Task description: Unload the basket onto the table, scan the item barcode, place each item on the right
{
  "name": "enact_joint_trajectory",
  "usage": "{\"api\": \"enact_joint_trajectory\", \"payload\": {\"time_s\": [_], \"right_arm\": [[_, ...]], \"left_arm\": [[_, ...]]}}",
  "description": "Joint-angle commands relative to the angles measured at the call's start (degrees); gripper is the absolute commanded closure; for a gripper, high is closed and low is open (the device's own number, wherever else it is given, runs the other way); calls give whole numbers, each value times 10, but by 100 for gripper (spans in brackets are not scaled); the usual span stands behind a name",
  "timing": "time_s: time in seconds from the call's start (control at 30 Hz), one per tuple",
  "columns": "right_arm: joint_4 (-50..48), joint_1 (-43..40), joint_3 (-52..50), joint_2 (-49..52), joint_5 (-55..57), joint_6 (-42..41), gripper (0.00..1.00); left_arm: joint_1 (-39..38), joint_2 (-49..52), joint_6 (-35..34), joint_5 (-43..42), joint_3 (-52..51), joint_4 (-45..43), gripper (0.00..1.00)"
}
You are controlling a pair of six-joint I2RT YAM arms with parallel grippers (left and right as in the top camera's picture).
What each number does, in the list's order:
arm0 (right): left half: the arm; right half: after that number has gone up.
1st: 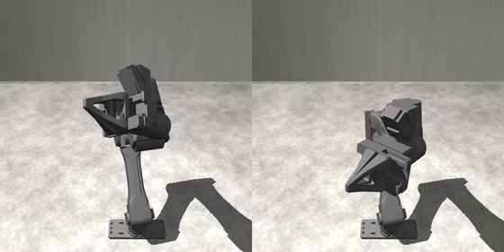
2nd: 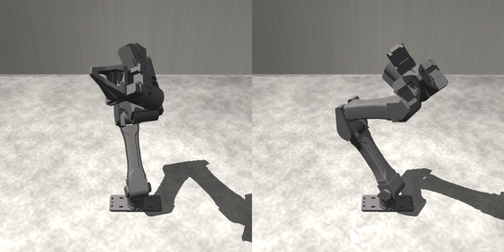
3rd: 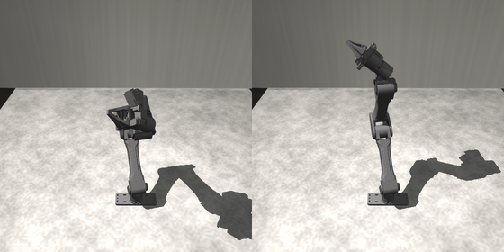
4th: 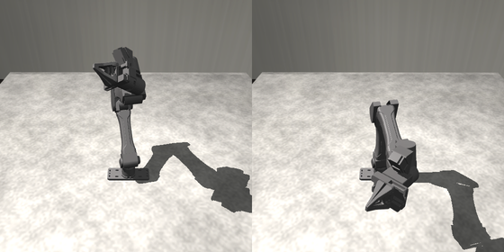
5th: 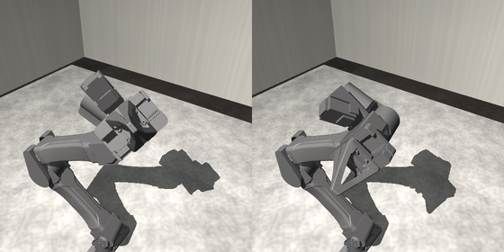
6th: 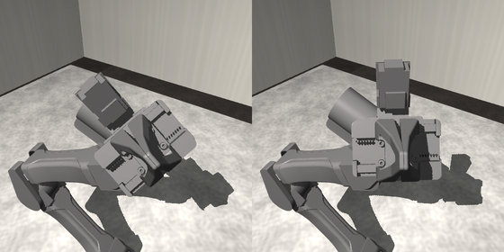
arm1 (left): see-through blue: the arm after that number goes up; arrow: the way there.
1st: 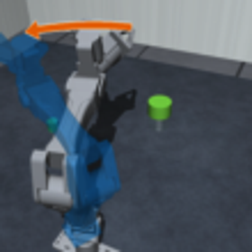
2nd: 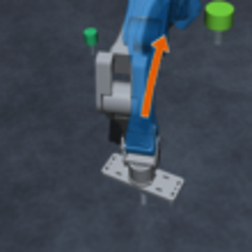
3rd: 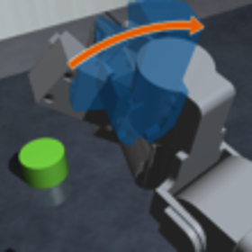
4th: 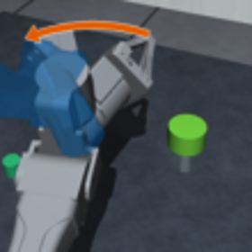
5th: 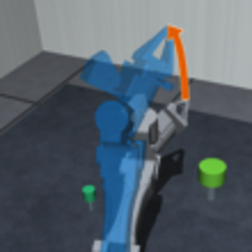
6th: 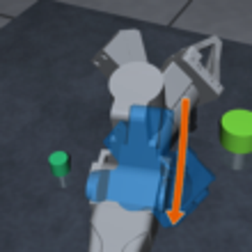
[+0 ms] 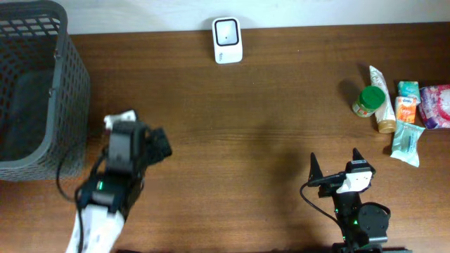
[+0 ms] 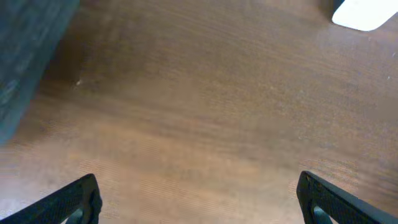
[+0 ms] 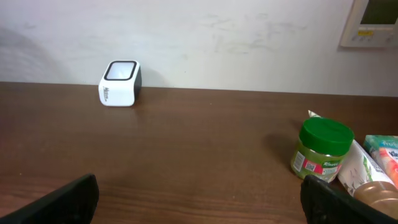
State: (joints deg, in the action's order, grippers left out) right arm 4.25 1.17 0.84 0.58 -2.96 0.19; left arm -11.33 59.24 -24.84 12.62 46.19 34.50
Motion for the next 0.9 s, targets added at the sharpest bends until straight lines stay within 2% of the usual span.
{"api": "enact_joint_trajectory", "payload": {"time_s": [0.0,0.23,0.3,0.47,0.6,0.67,0.8,0.87], "right_arm": [[1,2,-5,-4,2,-2,1],[1,2,-5,-4,2,-2,1],[1,2,-5,-4,2,-2,1],[1,2,-5,-4,2,-2,1],[1,2,-5,-4,2,-2,1],[1,2,-5,-4,2,-2,1],[1,2,-5,-4,2,-2,1],[1,2,-5,-4,2,-2,1]], "left_arm": [[6,-49,5,29,-65,0,1],[6,-57,5,52,-88,-2,1],[6,-85,5,40,-88,-2,1],[6,-228,15,-1,-109,1,1],[6,-248,39,-24,-143,-13,1],[6,-251,40,-46,-191,-97,1],[6,-323,79,-128,-342,-364,1],[6,-372,78,-129,-384,-402,1]]}}
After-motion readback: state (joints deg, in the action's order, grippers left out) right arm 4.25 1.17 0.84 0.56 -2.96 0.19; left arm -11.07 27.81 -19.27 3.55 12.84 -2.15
